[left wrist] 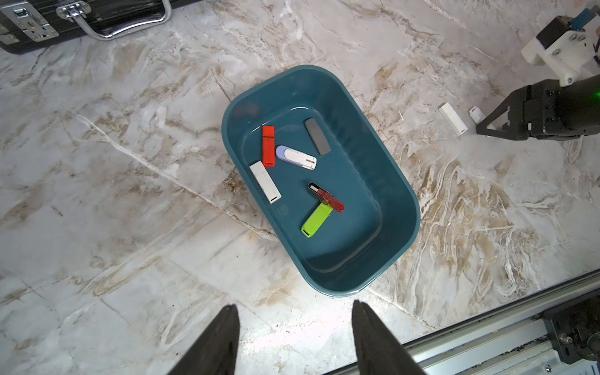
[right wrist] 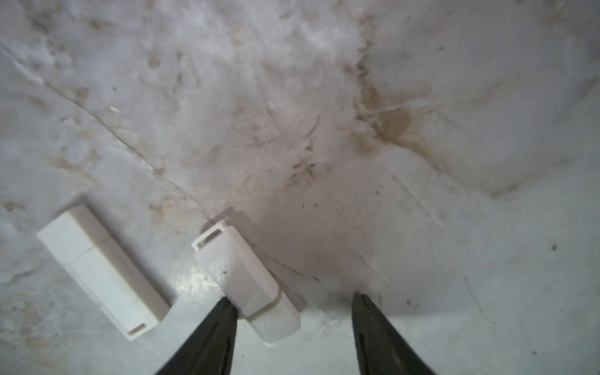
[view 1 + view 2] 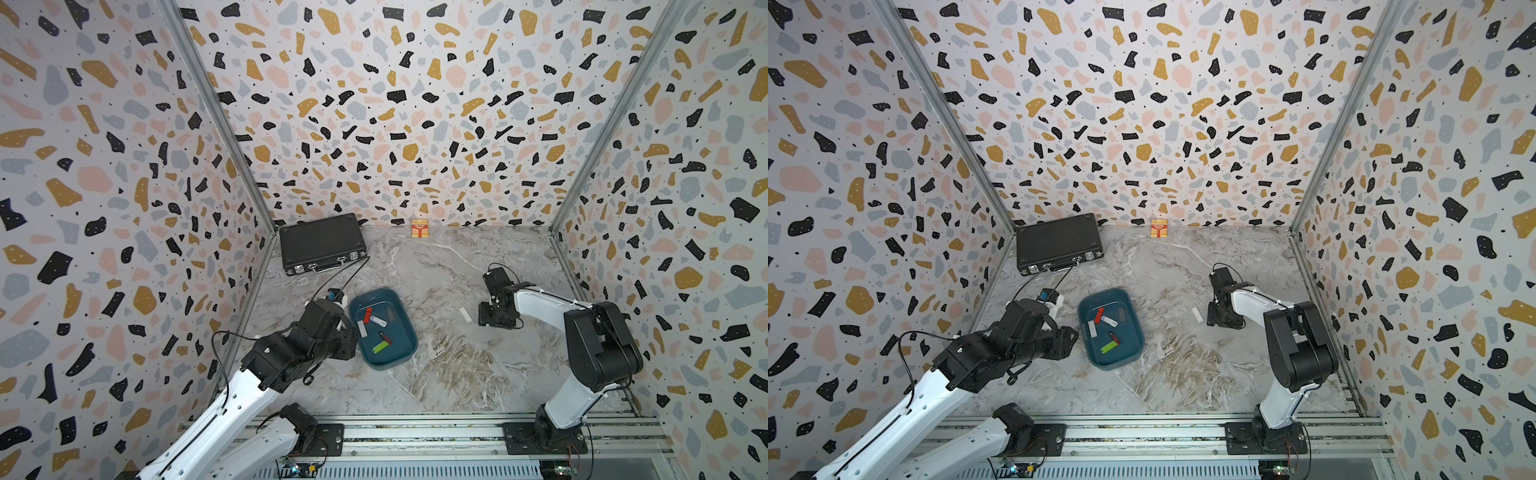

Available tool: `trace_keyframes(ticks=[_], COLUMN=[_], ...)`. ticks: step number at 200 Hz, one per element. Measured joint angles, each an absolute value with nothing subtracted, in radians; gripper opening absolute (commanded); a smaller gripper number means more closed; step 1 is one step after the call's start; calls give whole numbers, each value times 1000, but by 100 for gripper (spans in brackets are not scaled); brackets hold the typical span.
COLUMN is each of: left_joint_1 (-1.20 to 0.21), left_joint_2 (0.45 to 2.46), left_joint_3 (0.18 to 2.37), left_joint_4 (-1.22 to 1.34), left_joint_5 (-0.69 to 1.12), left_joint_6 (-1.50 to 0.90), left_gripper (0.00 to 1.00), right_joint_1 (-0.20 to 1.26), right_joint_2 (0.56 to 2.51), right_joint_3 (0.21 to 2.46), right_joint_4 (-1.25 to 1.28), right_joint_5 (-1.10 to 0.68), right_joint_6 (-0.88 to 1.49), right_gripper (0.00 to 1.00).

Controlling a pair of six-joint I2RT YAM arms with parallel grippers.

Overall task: Put the usb flash drive into the storage box
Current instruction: Pick up the USB flash from the center of the board.

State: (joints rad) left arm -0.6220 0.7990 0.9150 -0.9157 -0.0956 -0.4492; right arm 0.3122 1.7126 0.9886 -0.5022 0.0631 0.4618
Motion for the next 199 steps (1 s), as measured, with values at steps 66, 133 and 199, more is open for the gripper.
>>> trace_keyframes(ticks=[66, 133, 199], left_joint_1=[-622, -622, -622], left_joint_2=[803, 804, 804], left_joint_3=[910, 909, 909], left_joint_4=[-912, -912, -912], left_joint_5=[-87, -86, -90], left_joint_6=[-444, -444, -445], left_gripper=[60, 60, 60], right_joint_1=[321, 329, 349], right_joint_2=[1757, 1763, 1715], right_joint_3=[1044, 1051, 1025], right_joint_4=[-527, -505, -492], right_joint_5=[64, 34, 10], right_joint_6=[433, 414, 414], right_gripper=[52, 26, 21])
